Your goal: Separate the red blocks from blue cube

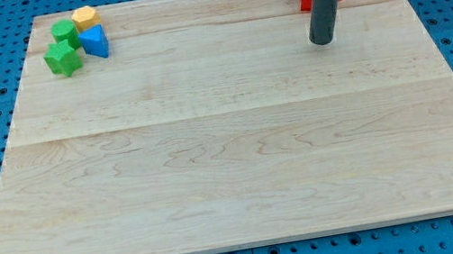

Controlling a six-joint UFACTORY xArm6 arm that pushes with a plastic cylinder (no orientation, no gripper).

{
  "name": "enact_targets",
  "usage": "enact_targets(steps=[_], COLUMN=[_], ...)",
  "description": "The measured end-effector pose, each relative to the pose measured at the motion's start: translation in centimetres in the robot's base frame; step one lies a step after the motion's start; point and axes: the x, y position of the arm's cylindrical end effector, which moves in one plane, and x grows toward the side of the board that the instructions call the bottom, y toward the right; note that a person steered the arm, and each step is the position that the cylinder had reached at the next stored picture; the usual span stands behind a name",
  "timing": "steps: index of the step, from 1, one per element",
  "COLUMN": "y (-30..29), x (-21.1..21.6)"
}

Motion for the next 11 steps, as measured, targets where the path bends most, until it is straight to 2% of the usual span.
enact_targets(steps=[2,3,4,5,6,8,9,11], y=[0.0,5.0,14.7,19.0,18.9,3.1,3.3,2.8], x=[0.0,0.6,-2.2,-14.0,-15.1,-14.9,-8.9,-1.8])
